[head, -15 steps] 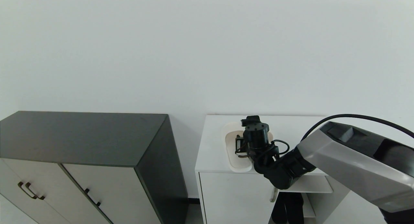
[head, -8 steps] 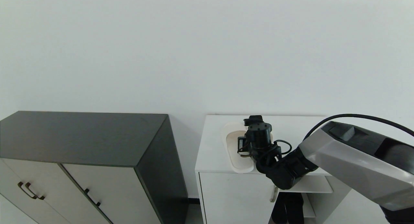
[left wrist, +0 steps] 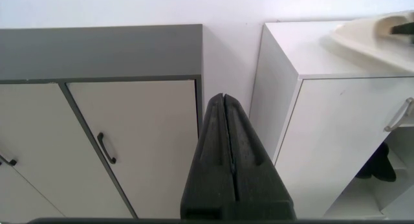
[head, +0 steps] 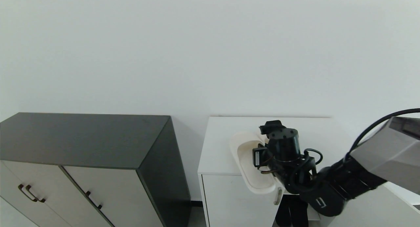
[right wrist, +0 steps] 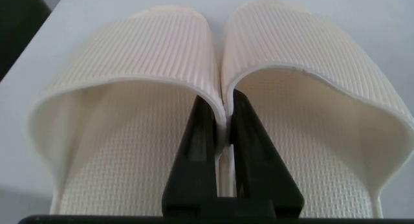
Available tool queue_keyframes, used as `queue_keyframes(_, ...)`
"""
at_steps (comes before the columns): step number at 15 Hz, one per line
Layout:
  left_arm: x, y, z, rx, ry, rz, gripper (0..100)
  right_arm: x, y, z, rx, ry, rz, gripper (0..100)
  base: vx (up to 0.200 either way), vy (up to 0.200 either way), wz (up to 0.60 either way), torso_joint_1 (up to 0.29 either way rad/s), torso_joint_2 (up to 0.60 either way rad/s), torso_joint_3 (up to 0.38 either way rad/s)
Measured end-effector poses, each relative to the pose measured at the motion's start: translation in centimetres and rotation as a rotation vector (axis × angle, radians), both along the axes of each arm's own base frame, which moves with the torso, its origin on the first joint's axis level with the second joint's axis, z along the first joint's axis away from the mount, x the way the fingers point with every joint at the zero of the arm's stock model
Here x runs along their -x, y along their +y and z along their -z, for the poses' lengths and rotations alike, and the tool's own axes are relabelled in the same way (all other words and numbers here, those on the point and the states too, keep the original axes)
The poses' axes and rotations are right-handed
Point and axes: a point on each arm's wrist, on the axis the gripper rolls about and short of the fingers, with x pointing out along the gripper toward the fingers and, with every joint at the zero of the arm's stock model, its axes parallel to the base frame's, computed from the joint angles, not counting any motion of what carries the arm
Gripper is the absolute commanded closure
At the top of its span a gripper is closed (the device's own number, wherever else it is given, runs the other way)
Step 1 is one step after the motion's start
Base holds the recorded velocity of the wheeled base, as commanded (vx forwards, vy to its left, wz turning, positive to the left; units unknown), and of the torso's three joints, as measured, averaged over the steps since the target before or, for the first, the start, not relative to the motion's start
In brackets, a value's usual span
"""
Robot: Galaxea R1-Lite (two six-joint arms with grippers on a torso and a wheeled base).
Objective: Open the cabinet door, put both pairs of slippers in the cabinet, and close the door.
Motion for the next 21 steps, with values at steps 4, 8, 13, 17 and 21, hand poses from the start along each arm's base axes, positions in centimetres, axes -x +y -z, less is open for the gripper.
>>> queue_keyframes(4,0.0,0.0,0.0,0.0,0.0,0.002,100,5.6,-1.5,-0.7,-0.023,-0.014,-0.069,100,0.0,0.0,0.0,0.0,0.0,0.0)
queue_keyframes(8,0.0,0.0,0.0,0.001,0.0,0.003,100,7.6,-2.0,-0.7,-0.015,-0.004,-0.1,100,-0.05,0.0,0.0,0.002,0.0,0.002)
queue_keyframes(13,0.0,0.0,0.0,0.002,0.0,0.002,100,7.8,-2.2,-0.7,-0.014,-0.003,-0.101,100,-0.2,0.0,0.0,0.009,0.01,0.004)
queue_keyframes(17,0.0,0.0,0.0,0.003,0.0,0.001,100,7.8,-2.2,-0.7,-0.017,-0.003,-0.102,100,-0.2,0.0,0.0,-0.006,0.0,0.005)
queue_keyframes(21,0.0,0.0,0.0,0.003,0.0,0.003,100,7.8,-2.2,-0.7,-0.016,-0.002,-0.101,100,-0.2,0.0,0.0,0.001,0.0,0.001)
